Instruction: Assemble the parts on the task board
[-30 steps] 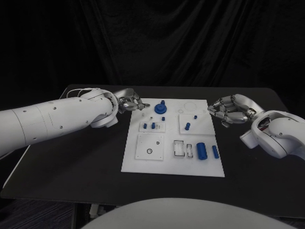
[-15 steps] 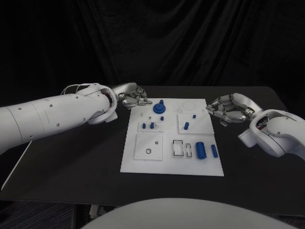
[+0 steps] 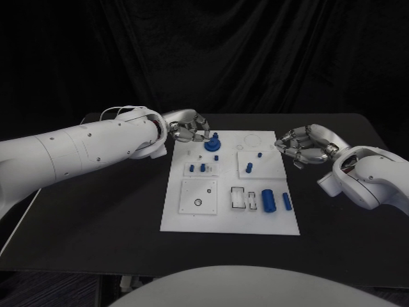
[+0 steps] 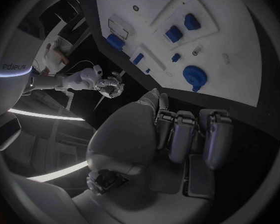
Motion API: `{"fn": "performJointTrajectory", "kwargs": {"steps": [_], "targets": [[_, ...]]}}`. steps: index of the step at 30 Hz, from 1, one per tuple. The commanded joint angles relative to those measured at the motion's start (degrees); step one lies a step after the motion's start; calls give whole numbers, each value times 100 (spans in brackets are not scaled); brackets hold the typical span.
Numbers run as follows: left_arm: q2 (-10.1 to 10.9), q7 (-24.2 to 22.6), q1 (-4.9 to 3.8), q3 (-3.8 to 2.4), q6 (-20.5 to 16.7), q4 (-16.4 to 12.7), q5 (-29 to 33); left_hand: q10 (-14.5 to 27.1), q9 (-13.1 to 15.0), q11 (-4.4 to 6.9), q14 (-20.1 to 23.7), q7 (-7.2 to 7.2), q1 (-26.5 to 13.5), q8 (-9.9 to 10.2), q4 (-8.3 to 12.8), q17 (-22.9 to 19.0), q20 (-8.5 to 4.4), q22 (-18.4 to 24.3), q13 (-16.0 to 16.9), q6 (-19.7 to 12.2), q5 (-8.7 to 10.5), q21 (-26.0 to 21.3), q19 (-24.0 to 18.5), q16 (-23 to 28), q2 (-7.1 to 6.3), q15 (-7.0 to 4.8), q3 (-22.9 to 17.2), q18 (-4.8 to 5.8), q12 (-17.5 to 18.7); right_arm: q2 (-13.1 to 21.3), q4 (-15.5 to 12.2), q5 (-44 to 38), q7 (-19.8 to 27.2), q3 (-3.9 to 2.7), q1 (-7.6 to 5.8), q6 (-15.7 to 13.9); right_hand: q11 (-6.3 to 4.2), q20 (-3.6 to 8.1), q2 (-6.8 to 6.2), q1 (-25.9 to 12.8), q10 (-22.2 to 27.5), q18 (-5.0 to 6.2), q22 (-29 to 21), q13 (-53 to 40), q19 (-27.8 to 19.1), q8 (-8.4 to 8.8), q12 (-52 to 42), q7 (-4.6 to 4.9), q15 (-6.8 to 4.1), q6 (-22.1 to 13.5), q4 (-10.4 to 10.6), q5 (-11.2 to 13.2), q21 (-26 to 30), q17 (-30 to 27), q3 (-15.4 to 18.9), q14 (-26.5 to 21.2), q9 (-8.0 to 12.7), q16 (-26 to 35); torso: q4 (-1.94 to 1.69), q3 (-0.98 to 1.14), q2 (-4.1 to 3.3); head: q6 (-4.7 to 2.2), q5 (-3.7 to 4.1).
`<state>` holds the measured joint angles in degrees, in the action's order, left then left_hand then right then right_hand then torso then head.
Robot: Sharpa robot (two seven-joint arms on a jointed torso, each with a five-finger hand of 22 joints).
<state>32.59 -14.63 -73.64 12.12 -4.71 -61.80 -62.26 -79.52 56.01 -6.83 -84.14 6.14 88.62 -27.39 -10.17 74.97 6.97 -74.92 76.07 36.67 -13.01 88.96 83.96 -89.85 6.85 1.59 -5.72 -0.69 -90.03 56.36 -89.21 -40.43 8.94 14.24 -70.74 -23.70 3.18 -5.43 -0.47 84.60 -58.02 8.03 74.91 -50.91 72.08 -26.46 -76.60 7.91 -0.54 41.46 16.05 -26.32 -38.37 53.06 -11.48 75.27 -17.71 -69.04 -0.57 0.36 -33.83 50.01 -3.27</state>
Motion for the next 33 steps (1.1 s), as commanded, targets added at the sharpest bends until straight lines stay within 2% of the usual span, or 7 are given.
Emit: {"fn": "performJointTrajectory", "kwargs": {"steps": [1,8,17,21,22,28,33], "targets": [[-153,-364,-8,-8,129,163,-642,-1048,-111,528,-586,-41,27,49,48,1503,-95,-1508,1393,94,158,104,604,-15,-43,-228,-56,69,3,-1,2,-34,63,-4,12,-21,14,-5,-34,11,46,111,224,17,30,-20,45,3,-8,-31,-14,-35,28,-5,-38,-10,2,-30,12,7,0,-1,32],[-396,-623,25,-8,-263,372,-1941,-1048,-459,588,-586,-89,76,347,241,1503,-179,-1508,1393,285,386,104,604,-15,-247,-301,-140,69,3,25,-19,-54,124,-4,11,-71,16,-4,-57,21,75,109,229,55,37,-26,61,6,-8,-48,-21,-51,17,-10,-40,-10,7,-30,24,-5,10,-1,55],[-557,-932,64,-8,-716,476,-2768,-1048,-1511,571,-586,-70,32,1615,387,1503,-162,-1508,1393,399,804,104,604,-15,-484,-302,-449,69,3,63,-55,-173,147,-4,8,-120,18,-3,-71,25,89,106,234,75,44,-30,70,8,-8,-57,-24,-54,3,-3,-39,-6,9,-37,89,-20,-25,-1,25],[-559,-948,74,-8,-826,458,-2842,1434,-1957,553,-586,-87,-44,2069,263,1503,-220,-1508,-849,520,951,104,604,-15,-694,-327,-649,69,3236,66,-62,-183,146,-4,8,-119,18,-3,-73,25,91,107,233,79,43,-31,72,9,-8,-58,-25,-54,8,-2,-39,-6,10,-38,128,-22,-44,-1,-4],[-551,-917,77,-8,-861,442,-2858,2426,-2125,596,-586,-129,13,2228,219,1503,-228,-1508,-2402,515,1018,104,604,-15,-862,-330,-808,69,5458,67,-63,-186,144,-4,8,-117,18,-3,-73,25,91,107,233,79,43,-31,72,9,-8,-58,-25,-54,8,-2,-39,-6,10,-38,141,-20,-53,-1,-15],[-519,-837,83,-8,-1051,424,-2890,3669,-2364,476,-328,-474,-283,2353,17,1213,-127,-1150,-3493,611,979,-678,-255,177,-1110,-285,-681,-186,7012,74,-55,-190,124,-4,8,-104,18,-3,-74,27,96,106,233,87,44,-33,75,8,-8,-57,-25,-55,5,5,-40,-2,10,-42,162,-17,-67,-1,-39],[-528,-814,104,-8,-1129,448,-2898,3965,-2481,413,-21,-684,-131,2352,220,778,-122,-895,-3778,651,748,-1232,-656,466,-1103,-264,-713,-348,7213,65,-42,-191,110,-4,9,-92,16,-2,-84,42,124,106,235,127,47,-45,92,7,-8,-55,-36,-57,6,0,-46,-1,11,-43,172,-16,-74,-1,-52]]}}
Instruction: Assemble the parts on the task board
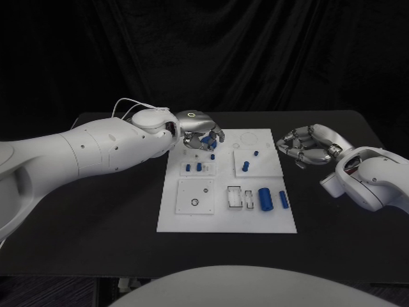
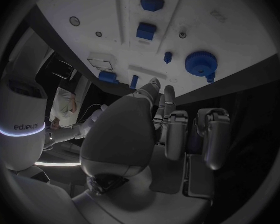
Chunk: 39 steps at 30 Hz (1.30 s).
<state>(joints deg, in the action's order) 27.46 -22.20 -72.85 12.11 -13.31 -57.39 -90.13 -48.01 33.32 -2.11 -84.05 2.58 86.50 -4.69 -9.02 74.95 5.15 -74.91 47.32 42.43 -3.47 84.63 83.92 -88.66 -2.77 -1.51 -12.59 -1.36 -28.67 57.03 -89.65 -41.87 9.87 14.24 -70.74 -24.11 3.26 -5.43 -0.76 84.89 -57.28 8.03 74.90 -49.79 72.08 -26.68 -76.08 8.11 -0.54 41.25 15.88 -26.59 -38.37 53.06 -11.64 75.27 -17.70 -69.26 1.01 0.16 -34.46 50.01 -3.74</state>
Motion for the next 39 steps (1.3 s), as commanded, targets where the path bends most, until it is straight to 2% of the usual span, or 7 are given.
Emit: {"fn": "performJointTrajectory", "kwargs": {"steps": [1,3,5,9,20,32,39], "targets": [[-18,-62,31,-7,-279,13,-111,818,-218,-58,-21,-332,86,81,117,760,54,-884,-919,85,-229,-821,-655,359,-139,44,-29,-286,1079,-3,4,-47,15,-4,9,-49,8,-2,-56,14,51,106,236,16,47,-23,41,-14,-9,-35,-20,-30,7,1,-30,-2,10,-21,17,4,-12,-1,-8],[-25,-79,53,-7,-307,30,-112,833,-235,-49,17,-337,101,76,145,684,35,-835,-962,114,-270,-919,-698,405,-138,34,-40,-312,1087,-8,8,-48,9,-4,9,-44,8,-2,-58,17,56,106,237,24,49,-25,45,-14,-9,-35,-22,-30,5,-1,-32,-2,11,-21,17,5,-12,-1,0],[-34,-88,83,-7,-331,50,-113,1022,-331,-24,141,-354,36,93,174,404,-56,-574,-1159,145,-290,-1405,-902,565,-163,-13,1,-433,1193,-11,9,-48,1,-4,9,-37,8,-2,-62,25,60,105,238,32,51,-29,49,-14,-9,-37,-28,-31,2,8,-35,3,12,-28,14,6,-9,-1,15],[-61,-85,136,-7,-350,103,-114,1069,-449,-32,181,-354,-11,94,229,220,-105,-456,-1342,146,-309,-1587,-840,649,-172,-30,52,-454,1221,-9,7,-48,-9,-4,9,-29,7,-1,-73,45,66,105,240,49,55,-39,58,-14,-10,-39,-42,-34,4,7,-44,5,14,-31,0,15,-4,-1,42],[-132,-44,257,-7,-377,284,-115,1125,-590,9,197,-304,12,88,335,94,-142,-352,-1603,171,-387,-1771,-782,679,-119,-65,63,-471,1273,-7,8,-56,-25,-4,9,-7,6,1,-91,81,83,106,242,87,58,-58,76,-14,-12,-41,-69,-44,12,-7,-60,3,19,-29,7,10,-8,-1,46],[-242,30,384,-7,-279,477,-115,741,-681,13,212,-247,-2,23,385,8,-155,-358,-1843,519,-470,-1810,-686,665,-59,-72,-26,-454,1154,10,-10,-67,-23,-4,10,0,6,2,-91,93,89,106,244,102,60,-66,84,-14,-12,-40,-77,-52,12,-2,-69,6,21,-34,-10,22,-17,-1,107],[-317,75,476,-8,-169,600,-115,664,-693,17,203,-253,-3,21,386,11,-156,-366,-1889,557,-474,-1806,-668,651,-46,-72,-58,-450,1145,30,-28,-76,-24,-4,9,-5,6,2,-91,93,89,106,244,102,60,-66,84,-14,-12,-40,-77,-52,12,-2,-69,6,21,-34,0,12,-23,-1,113]]}}
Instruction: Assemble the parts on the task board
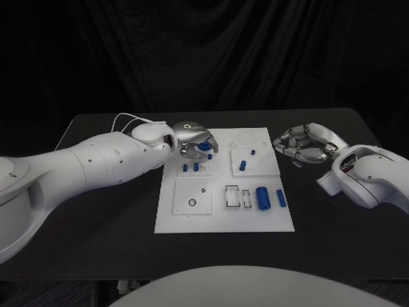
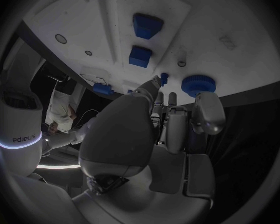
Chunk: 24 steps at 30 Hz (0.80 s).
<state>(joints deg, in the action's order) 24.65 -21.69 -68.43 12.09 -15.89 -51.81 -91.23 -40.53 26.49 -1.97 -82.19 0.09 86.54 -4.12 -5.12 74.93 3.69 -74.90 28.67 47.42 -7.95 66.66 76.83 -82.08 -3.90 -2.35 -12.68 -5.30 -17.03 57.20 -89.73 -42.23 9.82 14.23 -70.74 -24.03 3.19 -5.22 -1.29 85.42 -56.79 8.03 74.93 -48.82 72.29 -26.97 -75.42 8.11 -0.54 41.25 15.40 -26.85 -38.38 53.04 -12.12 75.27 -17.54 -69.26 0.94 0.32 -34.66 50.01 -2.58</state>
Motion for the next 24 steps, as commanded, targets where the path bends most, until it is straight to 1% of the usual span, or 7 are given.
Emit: {"fn": "performJointTrajectory", "kwargs": {"steps": [1,6,9,13,17,23,24], "targets": [[-49,26,46,-5,94,64,-5,-100,-13,3,18,-4,-8,-36,-5,8,-10,-365,-32,62,-29,-14,42,-7,69,11,-56,-57,-21,14,-21,-41,-20,-3,9,-12,13,-19,-38,40,40,106,241,4,39,-38,17,-14,-12,-40,-29,-27,13,0,-21,6,5,-35,6,-5,-5,-1,-4],[-95,32,90,-5,91,144,-5,-180,-27,-13,19,-15,-2,-35,-7,-4,-9,-378,-88,98,-71,-4,62,-13,96,18,-110,-51,-18,20,-30,-44,-23,-3,9,-8,14,-18,-36,42,50,105,243,23,42,-42,25,-12,-12,-41,-28,-32,11,-4,-26,6,7,-34,17,-10,-4,-1,1],[-105,31,99,-6,67,160,-5,-235,-35,-11,21,-7,7,-37,-5,-15,-8,-381,-128,130,-114,-11,66,-15,112,20,-153,-51,-13,24,-32,-45,-26,-3,9,-8,14,-18,-36,42,50,105,243,23,42,-42,25,-12,-12,-41,-28,-32,11,-4,-26,6,7,-34,19,-8,-4,-1,5],[-127,39,106,-6,58,192,-5,-332,-49,10,22,9,27,-38,6,-27,-11,-391,-198,181,-163,-14,76,-22,131,11,-234,-50,-3,25,-32,-46,-35,-3,9,-5,14,-18,-36,42,50,105,243,23,42,-42,25,-12,-12,-41,-28,-32,11,-4,-26,6,7,-34,7,-3,1,-1,16],[-141,49,110,-6,44,215,-5,-411,-59,7,5,16,36,-38,11,-7,-15,-398,-250,217,-183,-19,81,-43,143,7,-295,-49,3,18,-33,-46,-40,-3,9,-1,14,-18,-36,42,50,105,243,23,42,-42,25,-12,-12,-41,-28,-32,11,-4,-26,6,7,-34,9,-4,3,-1,29],[-148,60,112,-6,37,235,-5,-580,-65,39,1,69,54,-61,35,-22,-27,-431,-337,330,-211,11,111,-56,153,-11,-408,-39,5,11,-31,-46,-53,-3,9,6,15,-18,-29,44,38,105,245,20,45,-50,25,-12,-12,-40,-27,-39,9,2,-34,10,9,-40,6,-2,7,-1,43],[-149,59,113,-6,35,239,-5,-636,-58,50,-3,101,50,-86,37,-20,-32,-446,-360,399,-208,30,124,-63,160,-20,-436,-34,1,8,-30,-46,-56,-3,9,7,15,-18,-29,44,38,105,245,20,45,-50,25,-12,-12,-40,-27,-39,9,2,-34,10,9,-40,4,0,9,-1,43]]}}
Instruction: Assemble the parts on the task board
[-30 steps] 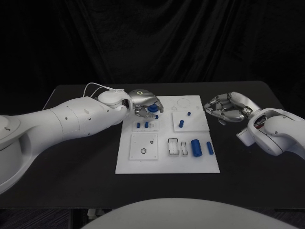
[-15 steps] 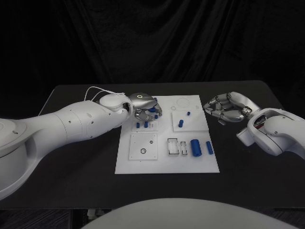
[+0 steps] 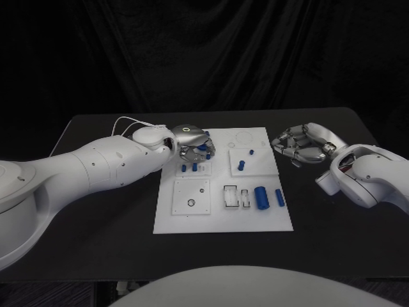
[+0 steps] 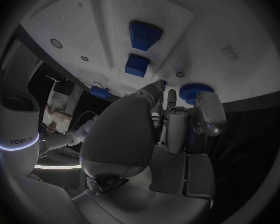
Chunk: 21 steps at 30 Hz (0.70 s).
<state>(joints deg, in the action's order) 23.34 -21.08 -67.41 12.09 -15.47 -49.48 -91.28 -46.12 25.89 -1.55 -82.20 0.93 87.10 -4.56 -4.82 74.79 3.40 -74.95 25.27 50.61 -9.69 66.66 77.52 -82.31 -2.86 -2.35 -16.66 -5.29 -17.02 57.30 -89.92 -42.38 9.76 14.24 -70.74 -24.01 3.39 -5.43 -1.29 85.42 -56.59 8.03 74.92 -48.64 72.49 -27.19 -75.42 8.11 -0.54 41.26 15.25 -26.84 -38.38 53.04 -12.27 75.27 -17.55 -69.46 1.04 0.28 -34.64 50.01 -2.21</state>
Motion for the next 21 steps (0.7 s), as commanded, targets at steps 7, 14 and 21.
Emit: {"fn": "performJointTrajectory", "kwargs": {"steps": [7,14,21], "targets": [[-27,11,25,-6,35,31,0,-342,21,92,3,119,-24,-100,25,-45,-36,-489,-90,278,-18,70,88,-42,77,-77,-120,-22,-40,-22,-5,-31,-61,-4,9,22,-5,3,-24,47,13,105,246,2,25,-33,25,-12,-12,-38,-12,-42,13,-1,-24,10,10,-20,8,3,12,-1,-4],[-66,-5,78,-6,51,97,0,-454,26,105,12,141,-42,-111,29,-74,-47,-494,-121,337,-12,55,84,-35,84,-90,-139,-23,-43,-47,1,-31,-69,-4,9,42,-6,3,-19,50,12,106,246,7,27,-40,27,-14,-12,-34,-13,-45,15,-2,-29,11,10,-21,2,8,13,-1,27],[-77,-21,115,-7,59,122,0,-501,28,116,29,149,-44,-116,37,-110,-51,-495,-135,366,-13,43,79,-20,89,-95,-149,-25,-43,-42,0,-31,-83,-4,9,46,-8,4,-15,57,2,105,248,3,29,-47,25,-15,-13,-29,-16,-46,13,5,-36,16,10,-26,-2,11,7,-1,54]]}}
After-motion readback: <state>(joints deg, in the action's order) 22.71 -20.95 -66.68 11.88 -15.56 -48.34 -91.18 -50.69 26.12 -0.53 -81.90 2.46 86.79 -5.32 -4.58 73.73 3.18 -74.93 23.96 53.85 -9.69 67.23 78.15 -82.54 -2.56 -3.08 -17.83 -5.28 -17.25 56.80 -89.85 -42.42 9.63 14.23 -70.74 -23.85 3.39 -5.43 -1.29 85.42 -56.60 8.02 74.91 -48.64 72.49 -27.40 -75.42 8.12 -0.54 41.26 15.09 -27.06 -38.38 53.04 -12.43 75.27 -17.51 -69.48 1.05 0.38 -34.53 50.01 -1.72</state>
